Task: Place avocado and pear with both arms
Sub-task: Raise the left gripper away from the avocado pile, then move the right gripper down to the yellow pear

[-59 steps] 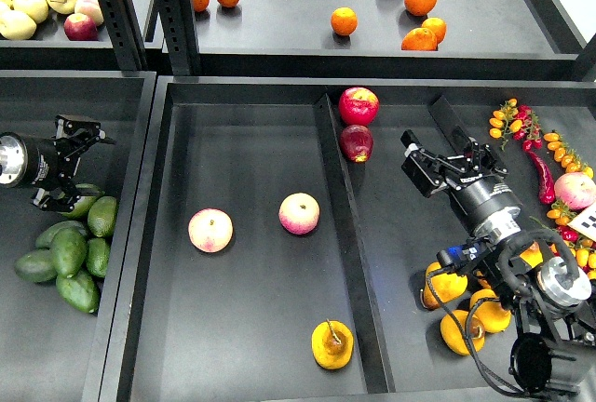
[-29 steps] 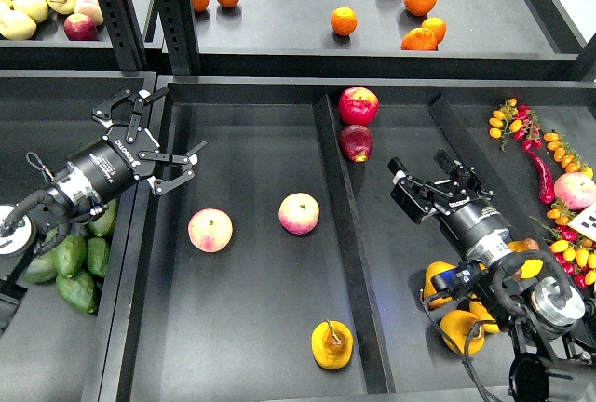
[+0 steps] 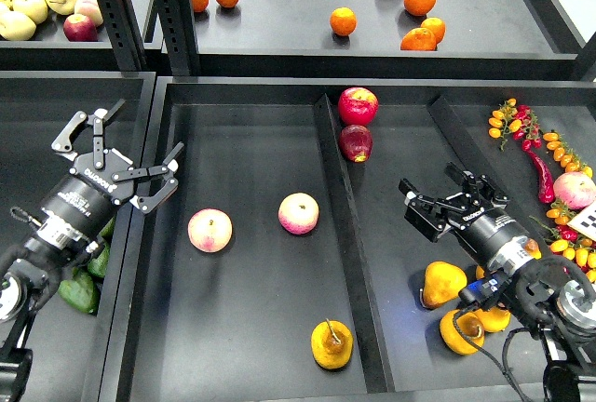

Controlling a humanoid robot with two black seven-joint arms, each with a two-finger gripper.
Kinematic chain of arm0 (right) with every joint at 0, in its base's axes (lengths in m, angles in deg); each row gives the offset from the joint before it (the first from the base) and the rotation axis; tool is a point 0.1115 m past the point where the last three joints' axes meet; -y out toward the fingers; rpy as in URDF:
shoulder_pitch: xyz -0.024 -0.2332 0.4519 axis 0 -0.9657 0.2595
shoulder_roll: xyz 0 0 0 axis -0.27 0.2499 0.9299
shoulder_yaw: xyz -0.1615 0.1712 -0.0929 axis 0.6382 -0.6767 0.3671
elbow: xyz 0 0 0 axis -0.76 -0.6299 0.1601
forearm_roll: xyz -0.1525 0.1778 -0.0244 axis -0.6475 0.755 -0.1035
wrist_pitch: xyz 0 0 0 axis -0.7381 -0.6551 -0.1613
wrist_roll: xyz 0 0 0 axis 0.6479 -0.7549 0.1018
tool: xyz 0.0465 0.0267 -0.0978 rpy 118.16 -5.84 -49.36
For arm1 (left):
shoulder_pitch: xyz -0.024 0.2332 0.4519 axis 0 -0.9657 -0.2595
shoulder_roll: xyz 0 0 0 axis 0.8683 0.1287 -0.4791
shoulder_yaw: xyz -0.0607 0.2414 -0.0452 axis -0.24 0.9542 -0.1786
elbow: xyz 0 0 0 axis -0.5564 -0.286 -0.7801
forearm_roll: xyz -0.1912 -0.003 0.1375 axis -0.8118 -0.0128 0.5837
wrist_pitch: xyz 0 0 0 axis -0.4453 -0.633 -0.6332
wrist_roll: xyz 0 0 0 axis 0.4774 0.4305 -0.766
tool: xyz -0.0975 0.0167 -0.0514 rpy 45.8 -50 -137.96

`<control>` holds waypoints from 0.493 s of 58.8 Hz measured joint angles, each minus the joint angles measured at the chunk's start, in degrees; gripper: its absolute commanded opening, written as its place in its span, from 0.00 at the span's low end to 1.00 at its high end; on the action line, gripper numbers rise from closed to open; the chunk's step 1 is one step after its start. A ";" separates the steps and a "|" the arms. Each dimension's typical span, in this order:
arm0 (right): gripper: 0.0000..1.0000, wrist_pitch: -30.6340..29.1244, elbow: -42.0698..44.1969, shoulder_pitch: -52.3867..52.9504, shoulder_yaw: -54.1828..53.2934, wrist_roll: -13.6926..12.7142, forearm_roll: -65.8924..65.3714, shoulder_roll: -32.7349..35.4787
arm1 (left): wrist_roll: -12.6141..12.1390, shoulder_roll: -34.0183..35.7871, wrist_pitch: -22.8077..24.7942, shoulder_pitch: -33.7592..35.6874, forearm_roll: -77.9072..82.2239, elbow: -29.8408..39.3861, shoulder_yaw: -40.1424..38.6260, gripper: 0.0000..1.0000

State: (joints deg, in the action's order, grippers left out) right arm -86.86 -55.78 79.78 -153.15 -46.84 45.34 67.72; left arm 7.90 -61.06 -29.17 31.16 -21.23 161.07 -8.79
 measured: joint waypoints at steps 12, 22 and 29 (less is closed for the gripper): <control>1.00 -2.61 1.86 0.30 8.34 -0.01 -5.21 3.90 | 0.00 -0.02 0.00 -2.10 -0.11 0.85 0.14 0.99; 1.00 -2.83 1.56 1.92 18.12 0.01 -6.14 9.61 | 0.80 -0.02 0.00 -2.21 -0.11 1.22 0.20 0.99; 1.00 -2.84 1.10 4.86 24.06 0.01 -6.14 11.89 | 0.91 -0.02 0.00 -2.21 -0.11 1.24 0.13 0.99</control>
State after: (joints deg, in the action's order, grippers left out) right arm -89.71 -54.68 84.64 -129.09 -46.84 39.20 79.61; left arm 8.81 -61.07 -29.17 28.95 -21.34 162.31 -8.66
